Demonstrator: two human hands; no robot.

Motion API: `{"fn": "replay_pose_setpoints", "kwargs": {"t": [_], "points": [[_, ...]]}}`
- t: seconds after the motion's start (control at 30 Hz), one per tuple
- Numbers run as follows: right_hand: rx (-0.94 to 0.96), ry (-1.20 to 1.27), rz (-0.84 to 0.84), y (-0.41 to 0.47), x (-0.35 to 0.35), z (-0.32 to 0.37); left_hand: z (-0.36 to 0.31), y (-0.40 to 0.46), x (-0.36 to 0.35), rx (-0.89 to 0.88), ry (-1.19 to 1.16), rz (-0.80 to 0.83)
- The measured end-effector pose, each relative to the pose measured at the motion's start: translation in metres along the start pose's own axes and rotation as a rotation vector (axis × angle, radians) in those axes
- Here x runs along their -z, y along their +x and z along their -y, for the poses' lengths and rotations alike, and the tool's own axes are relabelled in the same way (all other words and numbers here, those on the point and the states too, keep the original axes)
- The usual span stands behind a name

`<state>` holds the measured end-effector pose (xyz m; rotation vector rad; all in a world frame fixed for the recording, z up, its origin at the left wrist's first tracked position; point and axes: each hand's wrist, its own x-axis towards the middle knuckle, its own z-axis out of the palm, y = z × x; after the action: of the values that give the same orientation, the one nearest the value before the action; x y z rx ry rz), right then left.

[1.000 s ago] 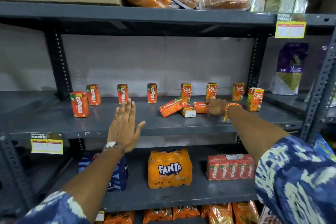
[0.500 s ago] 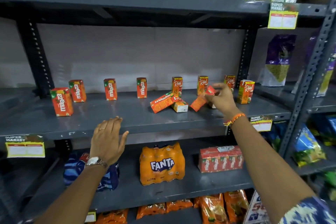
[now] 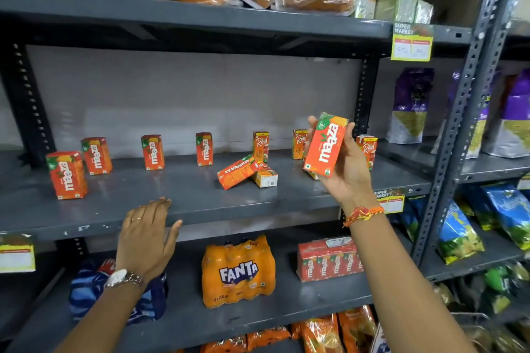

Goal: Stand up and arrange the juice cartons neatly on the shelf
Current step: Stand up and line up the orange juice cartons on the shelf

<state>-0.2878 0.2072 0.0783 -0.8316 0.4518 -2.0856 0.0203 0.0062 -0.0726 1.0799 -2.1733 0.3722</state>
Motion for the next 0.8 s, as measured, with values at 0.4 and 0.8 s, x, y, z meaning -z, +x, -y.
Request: {"fn": "replay_pose_setpoints", "kwargs": {"t": [0.4,0.8], "points": [[-0.039,-0.133,0.234,-0.038,-0.032,-0.014,-0.004,-0.002,0.009,0.025,-0.01,0.025],[-0.345,-0.318,0.009,0.048,-0.094,-0.114,0.064,-0.035,0.034,0.104,0.155,0.084]]}}
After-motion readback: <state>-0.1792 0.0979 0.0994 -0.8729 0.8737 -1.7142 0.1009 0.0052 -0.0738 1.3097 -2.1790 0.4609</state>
